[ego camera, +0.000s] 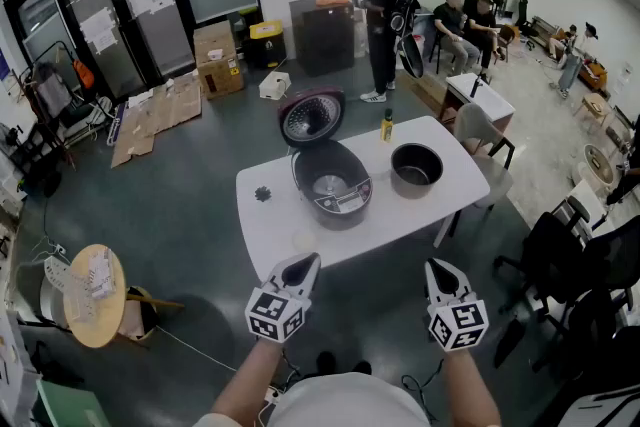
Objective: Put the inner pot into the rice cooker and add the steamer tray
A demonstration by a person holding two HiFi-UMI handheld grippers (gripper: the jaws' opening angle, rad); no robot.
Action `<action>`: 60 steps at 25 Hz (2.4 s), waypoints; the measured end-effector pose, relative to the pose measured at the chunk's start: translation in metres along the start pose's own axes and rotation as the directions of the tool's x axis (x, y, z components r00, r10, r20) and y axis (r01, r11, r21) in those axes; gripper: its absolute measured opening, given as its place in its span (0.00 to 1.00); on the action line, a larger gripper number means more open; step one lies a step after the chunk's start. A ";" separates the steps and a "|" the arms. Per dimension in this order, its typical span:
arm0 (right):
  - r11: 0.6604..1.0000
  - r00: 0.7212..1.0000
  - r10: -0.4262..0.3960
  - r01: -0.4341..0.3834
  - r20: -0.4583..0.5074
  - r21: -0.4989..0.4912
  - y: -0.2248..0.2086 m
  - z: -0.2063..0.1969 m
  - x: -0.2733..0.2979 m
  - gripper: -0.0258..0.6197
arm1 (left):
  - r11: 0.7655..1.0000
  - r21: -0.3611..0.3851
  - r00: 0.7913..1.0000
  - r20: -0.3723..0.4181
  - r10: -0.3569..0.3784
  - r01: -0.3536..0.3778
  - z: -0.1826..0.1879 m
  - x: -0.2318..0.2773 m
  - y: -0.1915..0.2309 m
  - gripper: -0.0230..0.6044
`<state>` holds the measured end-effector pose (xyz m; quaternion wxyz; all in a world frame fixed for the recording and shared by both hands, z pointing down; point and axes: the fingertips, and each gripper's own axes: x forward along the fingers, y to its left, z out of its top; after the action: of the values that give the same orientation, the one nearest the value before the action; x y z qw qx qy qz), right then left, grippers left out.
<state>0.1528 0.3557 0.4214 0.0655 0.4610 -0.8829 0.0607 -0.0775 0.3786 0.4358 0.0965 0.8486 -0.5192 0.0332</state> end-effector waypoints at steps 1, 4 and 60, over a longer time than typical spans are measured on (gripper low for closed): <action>1.000 1.000 0.001 -0.001 0.000 0.002 0.000 -0.001 0.000 0.06 | 1.000 0.002 1.000 0.002 -0.002 0.002 0.000 0.001 0.000 0.06; 1.000 1.000 0.003 -0.003 0.002 0.005 0.001 -0.002 0.001 0.06 | 1.000 0.005 1.000 0.003 -0.006 0.006 -0.002 0.002 -0.001 0.06; 0.975 0.978 -0.208 0.208 -0.011 0.074 -0.026 -0.021 0.008 0.33 | 0.994 -0.013 0.991 -0.078 -0.108 0.107 -0.028 0.048 0.029 0.39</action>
<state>0.1707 0.3379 0.4448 0.0558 0.5527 -0.8269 0.0872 -0.0804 0.3293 0.4745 0.1223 0.8729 -0.4687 0.0588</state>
